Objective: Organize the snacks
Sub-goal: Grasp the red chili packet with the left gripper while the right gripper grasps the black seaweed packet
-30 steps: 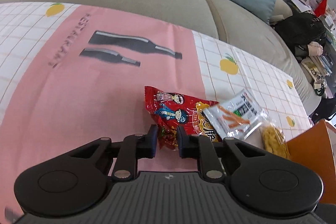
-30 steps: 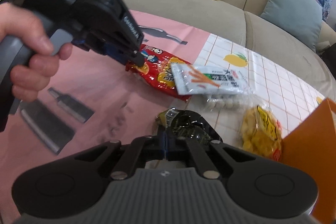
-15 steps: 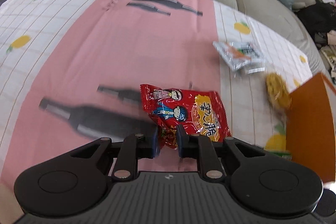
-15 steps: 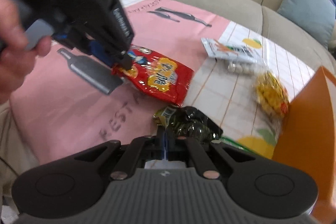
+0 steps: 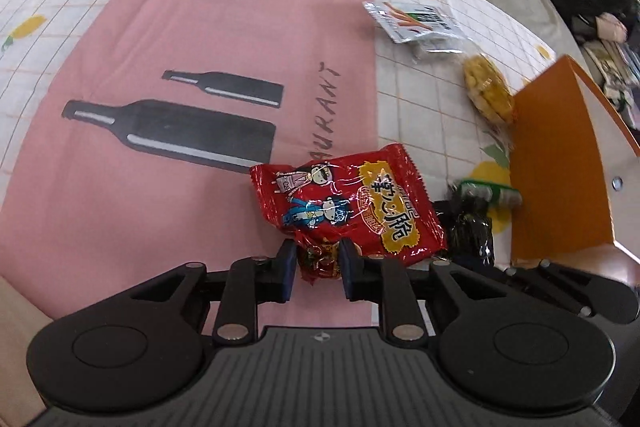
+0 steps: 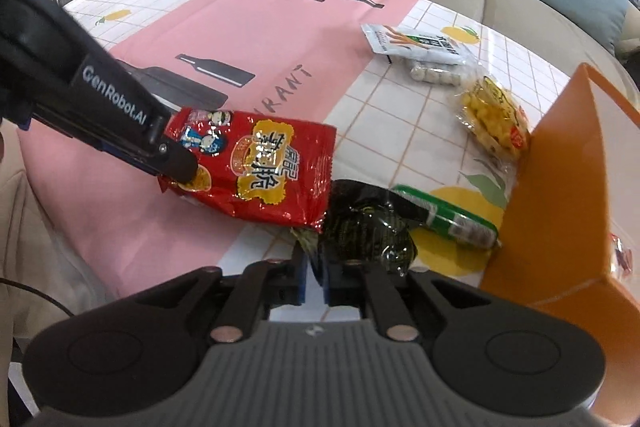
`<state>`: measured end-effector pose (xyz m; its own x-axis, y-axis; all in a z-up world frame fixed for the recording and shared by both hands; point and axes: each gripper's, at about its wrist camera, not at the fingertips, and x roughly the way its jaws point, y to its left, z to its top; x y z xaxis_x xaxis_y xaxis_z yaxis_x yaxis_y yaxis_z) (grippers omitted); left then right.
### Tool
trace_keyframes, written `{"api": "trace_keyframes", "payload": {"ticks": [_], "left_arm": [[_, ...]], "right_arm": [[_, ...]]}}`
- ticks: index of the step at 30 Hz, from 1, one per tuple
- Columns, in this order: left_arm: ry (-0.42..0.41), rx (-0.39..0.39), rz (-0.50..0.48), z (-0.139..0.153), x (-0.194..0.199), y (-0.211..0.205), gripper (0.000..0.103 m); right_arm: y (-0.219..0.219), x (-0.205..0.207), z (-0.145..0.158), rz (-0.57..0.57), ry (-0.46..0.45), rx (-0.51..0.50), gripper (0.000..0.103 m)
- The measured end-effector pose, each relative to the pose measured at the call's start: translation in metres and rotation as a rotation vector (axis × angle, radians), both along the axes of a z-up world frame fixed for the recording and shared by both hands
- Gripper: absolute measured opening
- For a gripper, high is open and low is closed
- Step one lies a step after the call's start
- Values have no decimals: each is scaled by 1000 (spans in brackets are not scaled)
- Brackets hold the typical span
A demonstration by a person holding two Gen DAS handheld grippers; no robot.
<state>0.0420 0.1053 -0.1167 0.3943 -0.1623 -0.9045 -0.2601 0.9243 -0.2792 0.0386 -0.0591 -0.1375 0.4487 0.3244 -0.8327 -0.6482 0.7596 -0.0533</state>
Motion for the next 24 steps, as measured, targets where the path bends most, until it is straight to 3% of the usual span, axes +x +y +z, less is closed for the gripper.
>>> {"api": "trace_keyframes", "payload": {"ticks": [1, 3, 7, 12, 18, 21, 24], "left_arm": [[-7, 5, -22, 3, -1, -1, 28], [-23, 20, -77, 9, -4, -3, 42], [-50, 57, -200, 17, -7, -10, 51], [-126, 121, -426, 30, -4, -22, 73], [-196, 266, -673, 29, 12, -38, 81], [-190, 279, -758, 20, 20, -42, 82], [-191, 297, -826, 10, 25, -43, 82]], "right_arm": [[-2, -2, 2, -1, -3, 2, 13], [-6, -5, 7, -4, -4, 9, 15], [-14, -11, 17, -19, -12, 22, 22], [-27, -11, 27, -109, -37, 55, 35], [-34, 4, 25, -247, -21, 106, 43], [-31, 9, 21, -278, -21, 104, 53], [-30, 14, 16, -305, 1, 116, 53]]}}
